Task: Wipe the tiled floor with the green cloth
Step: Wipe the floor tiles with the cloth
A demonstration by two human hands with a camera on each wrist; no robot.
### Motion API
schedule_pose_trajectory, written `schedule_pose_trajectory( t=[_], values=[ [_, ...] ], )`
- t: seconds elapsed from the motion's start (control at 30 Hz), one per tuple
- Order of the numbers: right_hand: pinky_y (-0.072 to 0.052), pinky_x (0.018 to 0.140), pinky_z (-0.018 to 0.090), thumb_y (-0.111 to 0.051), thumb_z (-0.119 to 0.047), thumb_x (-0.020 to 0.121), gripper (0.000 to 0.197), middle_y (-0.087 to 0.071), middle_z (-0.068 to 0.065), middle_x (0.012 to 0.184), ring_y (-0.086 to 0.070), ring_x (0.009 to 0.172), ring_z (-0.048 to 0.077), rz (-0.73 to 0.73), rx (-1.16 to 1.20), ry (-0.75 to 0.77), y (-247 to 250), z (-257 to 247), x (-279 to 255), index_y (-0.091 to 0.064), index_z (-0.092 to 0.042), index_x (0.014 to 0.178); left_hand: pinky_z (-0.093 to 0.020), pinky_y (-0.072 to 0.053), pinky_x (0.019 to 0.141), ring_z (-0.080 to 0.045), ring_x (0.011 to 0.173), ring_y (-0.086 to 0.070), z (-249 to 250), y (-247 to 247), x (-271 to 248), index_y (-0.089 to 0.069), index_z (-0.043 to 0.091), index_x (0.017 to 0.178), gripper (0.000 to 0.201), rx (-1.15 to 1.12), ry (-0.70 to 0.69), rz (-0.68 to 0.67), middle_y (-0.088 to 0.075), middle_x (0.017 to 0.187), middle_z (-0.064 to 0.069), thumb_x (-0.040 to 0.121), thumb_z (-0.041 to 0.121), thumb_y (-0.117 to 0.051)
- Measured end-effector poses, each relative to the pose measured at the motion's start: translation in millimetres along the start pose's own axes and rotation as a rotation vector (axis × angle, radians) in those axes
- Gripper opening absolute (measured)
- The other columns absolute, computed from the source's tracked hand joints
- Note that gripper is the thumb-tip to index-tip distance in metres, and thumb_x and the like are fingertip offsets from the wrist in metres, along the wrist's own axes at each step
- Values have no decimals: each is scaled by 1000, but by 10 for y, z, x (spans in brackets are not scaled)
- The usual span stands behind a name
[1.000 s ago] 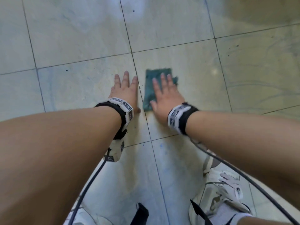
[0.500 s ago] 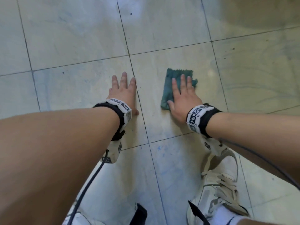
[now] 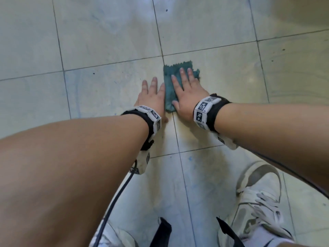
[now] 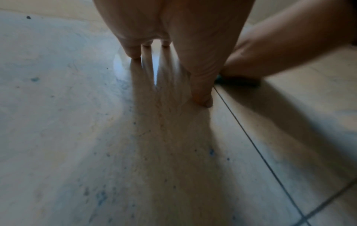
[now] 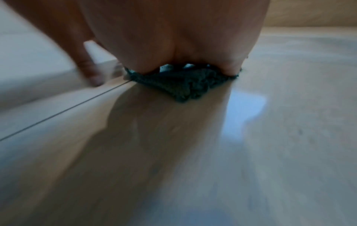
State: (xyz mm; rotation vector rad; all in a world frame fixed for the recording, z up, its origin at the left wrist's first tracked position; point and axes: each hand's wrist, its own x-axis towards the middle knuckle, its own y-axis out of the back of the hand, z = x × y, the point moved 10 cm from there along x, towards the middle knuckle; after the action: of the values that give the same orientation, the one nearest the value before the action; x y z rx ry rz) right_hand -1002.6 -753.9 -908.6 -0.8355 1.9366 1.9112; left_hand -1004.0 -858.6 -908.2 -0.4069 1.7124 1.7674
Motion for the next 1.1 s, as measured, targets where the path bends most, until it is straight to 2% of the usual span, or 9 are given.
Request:
schedule_pose_trajectory(
  t=[0.2, 0.37, 0.47, 0.53, 0.63, 0.73, 0.87, 1.0, 1.1],
  values=[
    [7, 117, 45, -42, -48, 98, 85, 24, 15, 157, 18, 150, 38, -44, -112, 261, -791, -302, -938, 18, -17, 150, -46, -20, 119, -38, 150, 13, 61, 27, -12, 5, 20, 158, 99, -7, 12, 15, 18, 164, -6, 88, 15, -64],
    [-4, 122, 45, -43, -50, 98, 86, 19, 15, 158, 10, 151, 37, 57, -137, 173, -713, 491, -972, 18, -16, 149, -48, -18, 119, -37, 150, 14, 38, 8, -63, 4, 19, 158, 115, -7, -5, -37, 18, 164, -6, 80, 38, -79],
    [7, 120, 42, -35, -50, 101, 85, 26, 18, 155, 15, 150, 39, -48, -247, 32, -734, 1285, -1137, 28, -13, 144, -47, -18, 119, -34, 150, 14, 31, -2, -89, 3, 22, 158, 115, 3, -18, -11, 17, 164, -3, 80, 42, -78],
    [8, 120, 43, -33, -50, 101, 86, 26, 22, 157, 19, 149, 41, -136, -261, -14, -767, 1493, -1175, 33, -12, 139, -47, -18, 119, -34, 150, 14, 18, 3, -78, 3, 22, 158, 115, -1, -20, -7, 17, 164, -3, 79, 43, -78],
    [4, 122, 47, -34, -50, 101, 87, 25, 27, 158, 20, 148, 43, -182, -202, -24, -735, 1227, -1101, 34, -11, 138, -48, -19, 119, -34, 150, 15, 24, 9, -76, 3, 22, 158, 116, -2, -12, -11, 18, 164, -3, 79, 41, -80],
    [0, 121, 51, -51, -47, 96, 93, 10, 29, 161, 9, 149, 46, -51, -177, 163, -617, 423, -875, 9, -6, 154, -48, -18, 119, -34, 150, 15, 42, 30, -72, 2, 22, 158, 114, 1, -5, -11, 18, 164, -3, 79, 39, -79],
    [7, 120, 47, -36, -53, 100, 87, 27, 18, 158, 21, 148, 38, -49, -212, 257, -706, -415, -712, 14, -10, 156, -46, -18, 119, -32, 150, 16, 27, 42, -55, 4, 24, 158, 106, 6, -3, -29, 19, 164, -2, 85, 19, -72],
    [6, 121, 43, -33, -54, 100, 85, 35, 12, 149, 25, 147, 33, -19, -205, 308, -658, -215, -748, 21, -14, 152, -47, -18, 119, -33, 150, 14, 30, 76, -64, 5, 24, 158, 110, 40, -11, -43, 18, 164, -3, 83, 29, -76],
    [10, 121, 43, -30, -55, 101, 84, 38, 13, 148, 30, 144, 32, -75, -173, 151, -646, 474, -817, 32, -16, 142, -48, -18, 119, -35, 150, 12, 80, 106, -68, 3, 22, 157, 119, 43, -16, -32, 16, 164, -4, 76, 40, -82]
  ],
)
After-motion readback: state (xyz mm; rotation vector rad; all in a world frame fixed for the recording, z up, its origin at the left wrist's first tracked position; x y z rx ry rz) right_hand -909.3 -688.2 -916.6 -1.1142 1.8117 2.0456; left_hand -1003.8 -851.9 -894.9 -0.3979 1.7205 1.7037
